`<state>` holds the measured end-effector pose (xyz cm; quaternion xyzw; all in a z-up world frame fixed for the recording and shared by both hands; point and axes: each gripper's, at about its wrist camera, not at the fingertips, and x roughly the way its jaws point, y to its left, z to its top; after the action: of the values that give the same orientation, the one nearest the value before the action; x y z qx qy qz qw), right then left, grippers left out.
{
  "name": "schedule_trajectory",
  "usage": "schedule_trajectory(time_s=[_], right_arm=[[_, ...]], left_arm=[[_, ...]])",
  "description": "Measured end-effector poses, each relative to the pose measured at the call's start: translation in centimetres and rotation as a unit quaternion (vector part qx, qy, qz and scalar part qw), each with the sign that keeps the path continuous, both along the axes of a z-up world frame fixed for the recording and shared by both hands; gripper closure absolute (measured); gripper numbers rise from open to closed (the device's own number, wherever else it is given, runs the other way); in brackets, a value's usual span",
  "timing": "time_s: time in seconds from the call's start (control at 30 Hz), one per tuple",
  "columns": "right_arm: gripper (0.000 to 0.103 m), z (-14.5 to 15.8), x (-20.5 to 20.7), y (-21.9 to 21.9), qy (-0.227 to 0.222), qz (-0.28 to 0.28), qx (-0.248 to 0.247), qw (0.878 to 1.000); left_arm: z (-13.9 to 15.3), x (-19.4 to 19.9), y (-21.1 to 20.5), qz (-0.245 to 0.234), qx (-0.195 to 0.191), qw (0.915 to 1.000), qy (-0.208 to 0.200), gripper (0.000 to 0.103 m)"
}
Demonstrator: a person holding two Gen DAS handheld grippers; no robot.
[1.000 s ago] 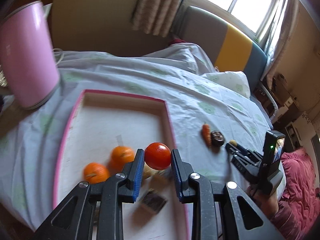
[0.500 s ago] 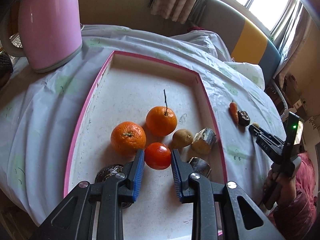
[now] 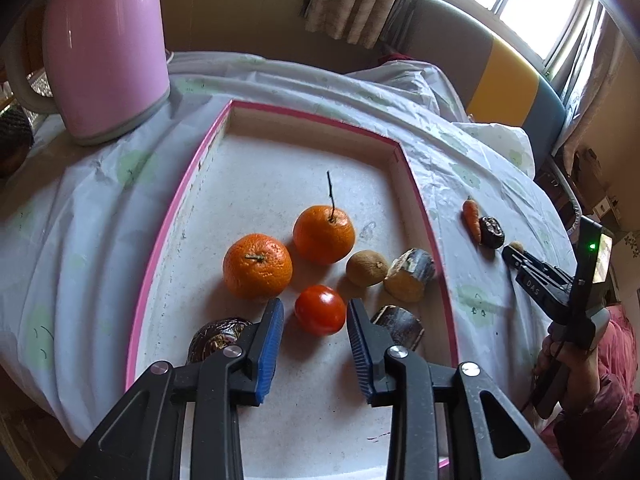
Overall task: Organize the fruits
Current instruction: 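Carry the tan round fruit into the tray and open the right gripper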
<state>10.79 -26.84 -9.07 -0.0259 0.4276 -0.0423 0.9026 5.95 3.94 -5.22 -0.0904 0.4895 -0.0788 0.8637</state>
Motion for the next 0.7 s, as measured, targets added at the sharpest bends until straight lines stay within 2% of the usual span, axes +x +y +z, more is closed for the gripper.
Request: schedule_trajectory(time_s=[0.3, 0.7], right_arm=[[0.076, 0.4, -0.4, 0.0, 0.0, 0.004, 0.002, 1.0], [0.076, 1.9, -3.3, 1.5, -0.007, 0.027, 0.039, 0.999]], left_arm=[[2.2, -1.4, 0.0, 0.002, 0.027, 0.999, -0.035, 0.069], [2.0, -2.1, 0.6, 0.011, 0.032, 0.9989, -0.032, 0.069]])
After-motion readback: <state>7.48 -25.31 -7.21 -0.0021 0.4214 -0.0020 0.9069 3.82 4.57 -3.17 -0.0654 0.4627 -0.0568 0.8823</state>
